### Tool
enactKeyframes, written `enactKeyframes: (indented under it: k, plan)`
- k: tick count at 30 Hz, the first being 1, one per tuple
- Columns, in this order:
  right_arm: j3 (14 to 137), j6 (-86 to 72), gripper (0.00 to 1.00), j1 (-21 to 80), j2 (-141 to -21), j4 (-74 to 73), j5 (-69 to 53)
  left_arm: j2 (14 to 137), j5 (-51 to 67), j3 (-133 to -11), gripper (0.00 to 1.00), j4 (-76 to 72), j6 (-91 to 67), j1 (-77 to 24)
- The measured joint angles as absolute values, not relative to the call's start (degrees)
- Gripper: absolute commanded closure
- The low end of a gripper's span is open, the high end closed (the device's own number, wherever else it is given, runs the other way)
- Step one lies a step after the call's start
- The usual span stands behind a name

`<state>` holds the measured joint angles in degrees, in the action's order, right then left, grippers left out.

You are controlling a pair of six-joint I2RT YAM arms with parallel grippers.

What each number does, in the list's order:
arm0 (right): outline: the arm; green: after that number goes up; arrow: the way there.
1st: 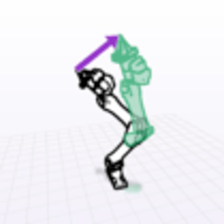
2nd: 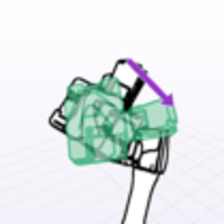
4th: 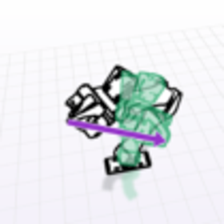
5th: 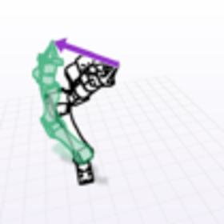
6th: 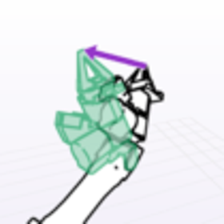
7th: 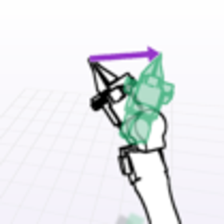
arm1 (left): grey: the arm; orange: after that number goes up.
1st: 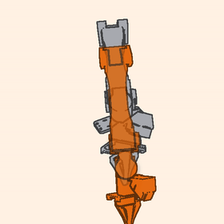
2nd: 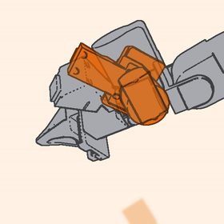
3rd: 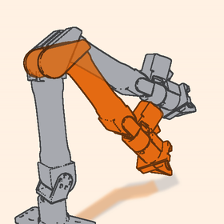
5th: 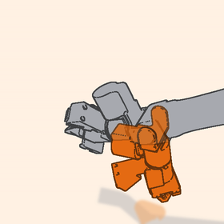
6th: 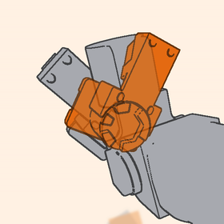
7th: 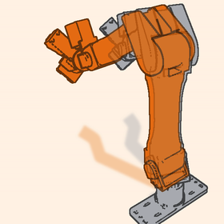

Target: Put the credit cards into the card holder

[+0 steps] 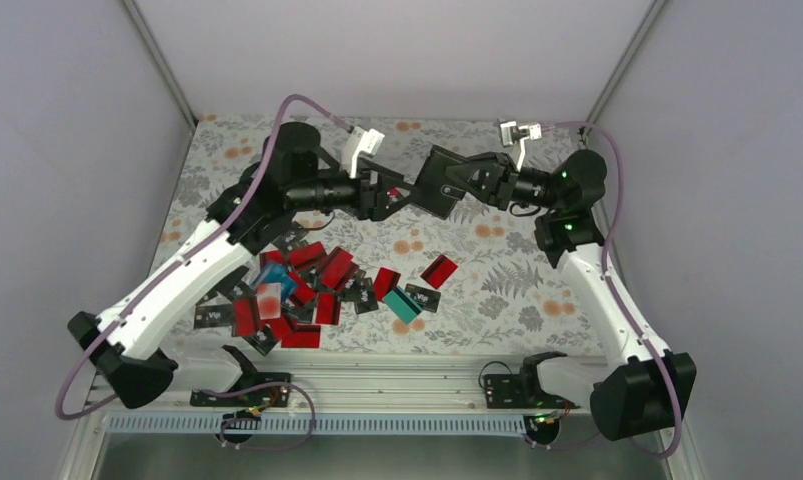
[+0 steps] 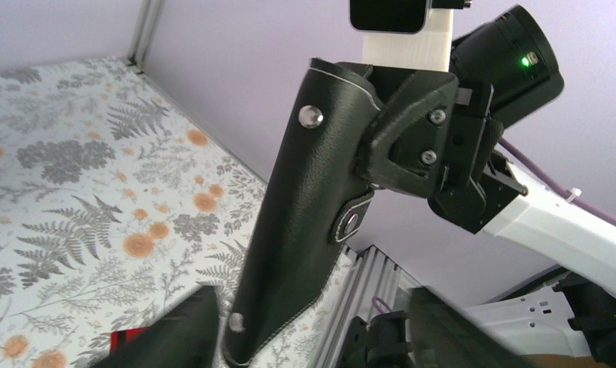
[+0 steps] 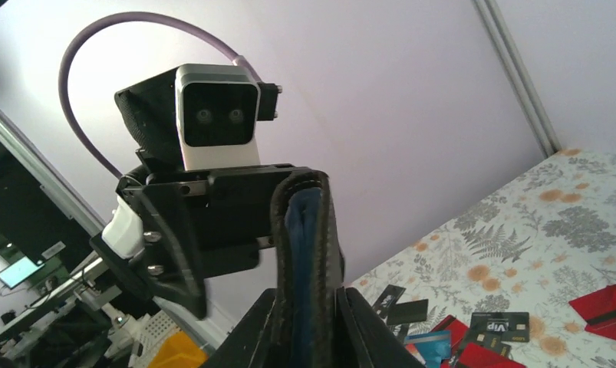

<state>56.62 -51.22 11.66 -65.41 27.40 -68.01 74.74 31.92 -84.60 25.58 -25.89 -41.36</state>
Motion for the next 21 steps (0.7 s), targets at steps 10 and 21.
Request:
enactKeyframes:
  k: [10,21]
  plan:
    - [63.1,-36.2,0.96,13.5,-69.1,13.0,-74.8,64.6,30.8,-81.0,0.14,28.0,-18.5,-41.3]
    - [74.8,-19.3,0.96,19.8,-74.4,-5.4,-82.5,63.1,36.9,-72.6,0.35,24.2,-10.9,-41.3]
